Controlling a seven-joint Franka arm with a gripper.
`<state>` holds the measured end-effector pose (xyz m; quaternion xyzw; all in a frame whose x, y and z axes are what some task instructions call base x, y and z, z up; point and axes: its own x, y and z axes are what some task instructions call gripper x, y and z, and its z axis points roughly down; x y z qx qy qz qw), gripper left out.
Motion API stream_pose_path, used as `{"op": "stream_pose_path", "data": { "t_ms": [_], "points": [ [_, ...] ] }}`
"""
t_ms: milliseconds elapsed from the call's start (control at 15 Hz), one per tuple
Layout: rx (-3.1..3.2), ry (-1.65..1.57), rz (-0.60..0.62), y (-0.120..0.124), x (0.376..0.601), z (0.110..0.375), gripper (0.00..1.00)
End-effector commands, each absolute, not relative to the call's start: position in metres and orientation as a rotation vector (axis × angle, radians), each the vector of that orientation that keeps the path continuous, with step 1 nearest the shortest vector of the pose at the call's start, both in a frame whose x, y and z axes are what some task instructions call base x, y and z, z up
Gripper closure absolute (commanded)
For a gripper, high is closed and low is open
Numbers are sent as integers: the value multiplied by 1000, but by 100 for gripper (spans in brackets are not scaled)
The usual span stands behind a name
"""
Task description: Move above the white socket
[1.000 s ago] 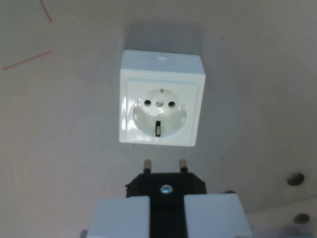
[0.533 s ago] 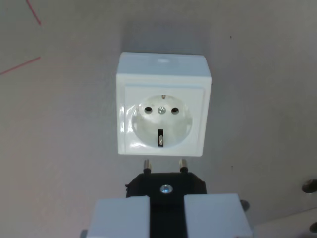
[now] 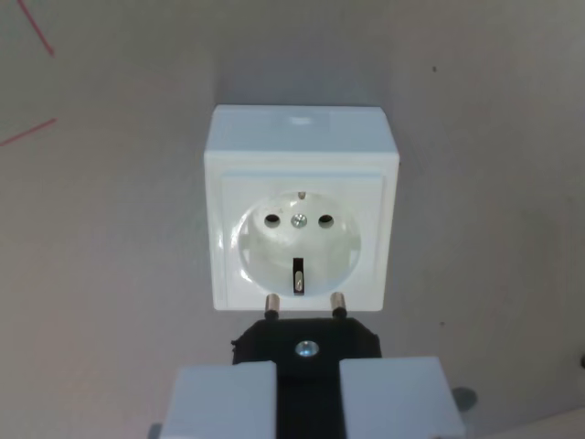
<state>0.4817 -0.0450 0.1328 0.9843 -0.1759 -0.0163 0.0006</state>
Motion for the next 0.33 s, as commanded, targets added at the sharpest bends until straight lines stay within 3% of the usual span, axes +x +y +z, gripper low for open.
{"op": "stream_pose_path", "data": {
  "t_ms": [67, 333],
  "points": [
    [3089, -634, 121, -41, 476, 124, 100],
    [3094, -624, 124, -41, 475, 120, 100]
  ]
}}
